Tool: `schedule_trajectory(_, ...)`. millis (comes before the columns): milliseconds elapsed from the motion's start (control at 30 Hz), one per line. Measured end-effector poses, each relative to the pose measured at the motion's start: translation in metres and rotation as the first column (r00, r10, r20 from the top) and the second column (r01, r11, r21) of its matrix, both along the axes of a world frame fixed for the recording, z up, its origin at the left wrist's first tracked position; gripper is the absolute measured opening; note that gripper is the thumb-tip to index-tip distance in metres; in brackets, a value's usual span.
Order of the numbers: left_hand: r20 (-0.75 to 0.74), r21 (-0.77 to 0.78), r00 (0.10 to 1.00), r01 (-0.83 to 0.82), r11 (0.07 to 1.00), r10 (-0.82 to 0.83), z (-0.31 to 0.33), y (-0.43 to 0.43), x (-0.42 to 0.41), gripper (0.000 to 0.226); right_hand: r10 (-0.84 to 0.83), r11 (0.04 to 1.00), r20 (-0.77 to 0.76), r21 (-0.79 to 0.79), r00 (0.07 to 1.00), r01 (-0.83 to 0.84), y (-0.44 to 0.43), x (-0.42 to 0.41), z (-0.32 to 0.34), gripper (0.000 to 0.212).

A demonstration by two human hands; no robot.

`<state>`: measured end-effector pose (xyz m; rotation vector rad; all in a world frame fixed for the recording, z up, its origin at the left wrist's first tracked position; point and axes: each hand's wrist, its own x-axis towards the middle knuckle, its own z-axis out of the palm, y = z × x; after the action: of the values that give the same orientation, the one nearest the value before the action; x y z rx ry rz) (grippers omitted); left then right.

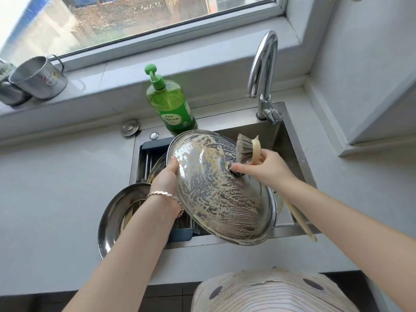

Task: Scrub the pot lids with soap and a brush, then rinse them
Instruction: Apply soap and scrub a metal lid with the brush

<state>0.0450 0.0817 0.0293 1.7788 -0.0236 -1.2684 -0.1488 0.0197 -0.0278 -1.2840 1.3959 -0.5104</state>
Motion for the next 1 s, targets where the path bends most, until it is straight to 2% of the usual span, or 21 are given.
schedule_trajectory(167,0.032,-0.011,0.989,0.146,0.989,-0.146,0.007,-0.009,0.008,0.027,0.039,0.996,0.082,0.082,0.996,-0.046,0.007,0.009,0.003,0.037)
schedule_trajectory(233,0.061,-0.004,0.978,0.202,0.979,-0.202,0.010,-0.012,0.010,0.025,0.053,0.998,0.047,0.042,0.998,-0.054,0.010,0.011,0.005,0.027)
schedule_trajectory(300,0.039,-0.034,0.969,0.246,0.969,-0.245,0.012,-0.013,0.008,0.024,0.046,0.999,-0.059,-0.005,0.997,-0.047,0.012,0.014,0.006,0.021)
schedule_trajectory(333,0.005,-0.073,0.967,0.253,0.965,-0.253,0.013,-0.013,0.006,0.024,0.011,1.000,-0.095,0.000,0.995,-0.011,0.013,0.015,0.006,0.024)
schedule_trajectory(400,-0.055,-0.176,0.964,0.247,0.953,-0.260,0.014,-0.007,-0.006,0.022,-0.124,0.987,-0.075,0.095,0.989,0.131,0.010,0.017,0.004,0.029)
schedule_trajectory(500,-0.044,-0.267,0.958,0.261,0.928,-0.282,0.001,0.014,-0.037,0.032,-0.337,0.905,-0.009,0.273,0.942,0.326,0.002,0.021,0.008,0.033)
schedule_trajectory(600,-0.190,-0.276,0.967,0.111,0.955,-0.168,-0.005,0.033,-0.065,0.033,-0.388,0.882,0.040,0.306,0.921,0.358,-0.003,0.023,0.014,0.037)
schedule_trajectory(667,-0.344,-0.306,0.938,-0.067,0.950,-0.044,-0.008,0.031,-0.069,0.040,-0.334,0.917,0.059,0.250,0.941,0.310,-0.003,0.021,0.017,0.043)
schedule_trajectory(733,-0.414,-0.329,0.910,-0.180,0.927,0.030,-0.010,0.026,-0.062,0.046,-0.209,0.968,-0.014,0.136,0.978,0.209,0.001,0.016,0.020,0.055)
schedule_trajectory(767,-0.437,-0.330,0.898,-0.216,0.919,0.054,-0.011,0.022,-0.058,0.048,-0.124,0.989,-0.109,0.065,0.986,0.131,0.004,0.012,0.021,0.063)
schedule_trajectory(833,-0.449,-0.328,0.891,-0.236,0.915,0.069,-0.013,0.019,-0.051,0.050,0.023,0.999,-0.344,-0.036,0.939,-0.038,0.013,0.005,0.022,0.078)
schedule_trajectory(900,-0.454,-0.333,0.890,-0.216,0.918,0.045,-0.012,0.020,-0.052,0.050,0.118,0.977,-0.471,-0.100,0.874,-0.186,0.024,0.003,0.023,0.072)
schedule_trajectory(1000,-0.453,-0.330,0.891,-0.182,0.926,0.014,-0.013,0.022,-0.057,0.051,0.170,0.952,-0.504,-0.138,0.847,-0.273,0.036,0.009,0.018,0.053)
